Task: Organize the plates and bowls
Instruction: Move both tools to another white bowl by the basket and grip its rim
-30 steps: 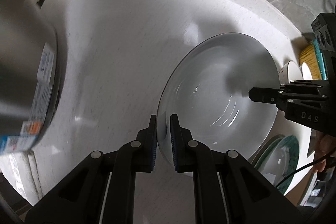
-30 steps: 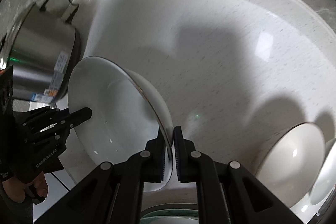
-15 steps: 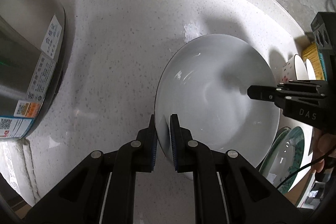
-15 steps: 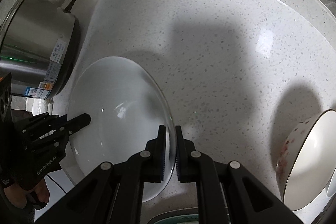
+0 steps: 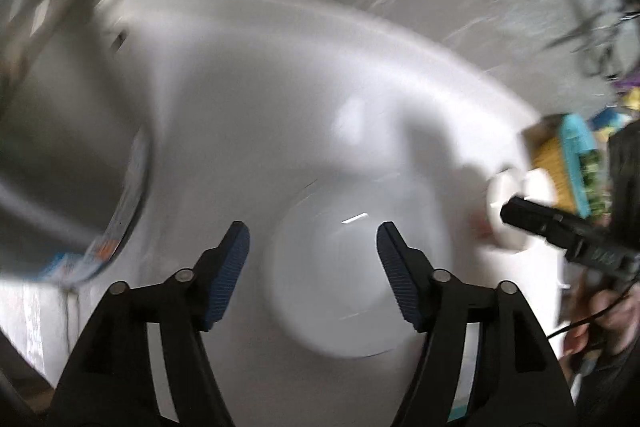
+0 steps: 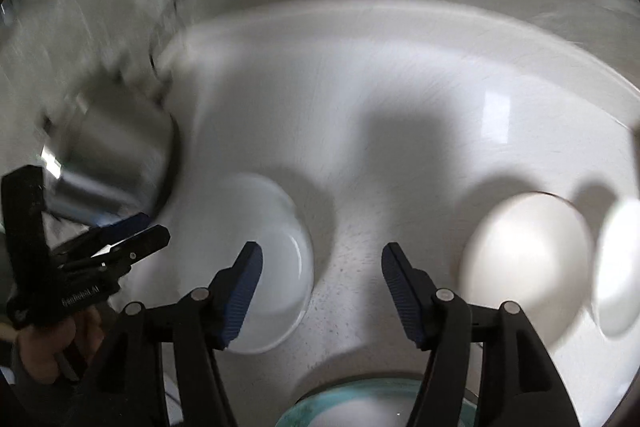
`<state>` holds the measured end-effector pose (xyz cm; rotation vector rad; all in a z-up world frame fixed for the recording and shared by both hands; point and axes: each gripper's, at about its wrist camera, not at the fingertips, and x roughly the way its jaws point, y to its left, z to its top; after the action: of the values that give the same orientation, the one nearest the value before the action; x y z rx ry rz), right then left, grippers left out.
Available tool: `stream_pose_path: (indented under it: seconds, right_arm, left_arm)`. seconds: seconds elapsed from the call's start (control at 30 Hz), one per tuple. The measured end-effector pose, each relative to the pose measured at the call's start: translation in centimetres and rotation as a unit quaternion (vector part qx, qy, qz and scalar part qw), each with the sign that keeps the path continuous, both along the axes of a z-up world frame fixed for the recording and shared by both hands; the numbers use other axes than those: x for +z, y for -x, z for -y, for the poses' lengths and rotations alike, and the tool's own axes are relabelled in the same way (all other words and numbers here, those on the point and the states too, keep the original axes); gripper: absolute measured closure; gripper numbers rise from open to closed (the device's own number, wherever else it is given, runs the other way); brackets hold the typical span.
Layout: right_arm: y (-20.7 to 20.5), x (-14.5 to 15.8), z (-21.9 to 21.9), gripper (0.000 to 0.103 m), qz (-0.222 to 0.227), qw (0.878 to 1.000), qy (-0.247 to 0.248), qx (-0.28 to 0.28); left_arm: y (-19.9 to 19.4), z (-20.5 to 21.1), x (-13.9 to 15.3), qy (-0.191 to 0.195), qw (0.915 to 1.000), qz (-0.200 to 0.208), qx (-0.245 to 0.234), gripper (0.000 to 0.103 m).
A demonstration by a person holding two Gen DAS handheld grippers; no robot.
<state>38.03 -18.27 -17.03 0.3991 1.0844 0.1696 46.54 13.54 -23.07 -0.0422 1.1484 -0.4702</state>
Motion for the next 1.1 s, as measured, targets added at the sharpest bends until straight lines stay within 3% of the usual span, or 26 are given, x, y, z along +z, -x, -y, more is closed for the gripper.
stream_pose_path:
  seconds: [0.13,0.23,0.27,0.33,0.37,0.43,0.67,0.8,0.93,1.03,1.1]
  right_arm:
    - [5.4,1.9,8.5,0.035,0.022,0.992,0.000,-0.122]
    - [9.2,1.8,15.3,0.035,-0.003,0.978,0.002,-0.208]
    - [10.4,1.7,17.1,0.035,-0.004,0.973,0.003,-0.230]
    - [12.1,0.8,19.9,0.035,-0.027,0.964,0.012,-0.262]
    - [12.6,0.3,20.8,0.034,-0.036,0.962,0.008,-0.270]
    - [13.0,-0.9,22.2,0.034,-0.048,0.958,0.001,-0.282]
    - [10.2,-4.3,23.2,0.034,-0.072,0.958,-0.023,-0.277]
    - [8.8,-5.9,23.8,0.034,-0.085,0.956,-0.026,-0.280]
    - [8.0,-7.4,23.4,0.035,-0.099,0.954,-0.035,-0.281]
    - [7.8,-8.5,23.4,0.036,-0.108,0.952,-0.043,-0.282]
    - [7.6,-8.9,23.4,0.044,-0.108,0.952,-0.045,-0.284]
  left_arm:
    - [-0.8,6.1,3.7,0.032,0.9960,0.003,-0.083,0.027]
    - [-1.5,12.2,5.1,0.026,0.9885,-0.019,-0.148,0.027]
    - [-1.8,14.3,5.7,0.023,0.9849,-0.018,-0.171,0.027]
    - [-2.3,19.9,5.7,-0.020,0.9741,-0.007,-0.225,0.027]
    - [-2.7,22.4,5.9,-0.035,0.9684,-0.001,-0.247,0.027]
    - [-2.6,28.2,5.1,-0.054,0.9484,-0.007,-0.312,0.027]
    - [-2.4,41.4,-0.7,-0.163,0.8910,0.010,-0.424,0.027]
    - [-3.1,44.6,-4.3,-0.185,0.8787,-0.012,-0.440,0.028]
    - [-3.8,45.1,-6.8,-0.208,0.8711,-0.021,-0.444,0.028]
    - [-4.4,44.8,-7.9,-0.202,0.8712,-0.034,-0.446,0.028]
    - [-5.0,44.9,-8.2,-0.193,0.8725,-0.040,-0.447,0.028]
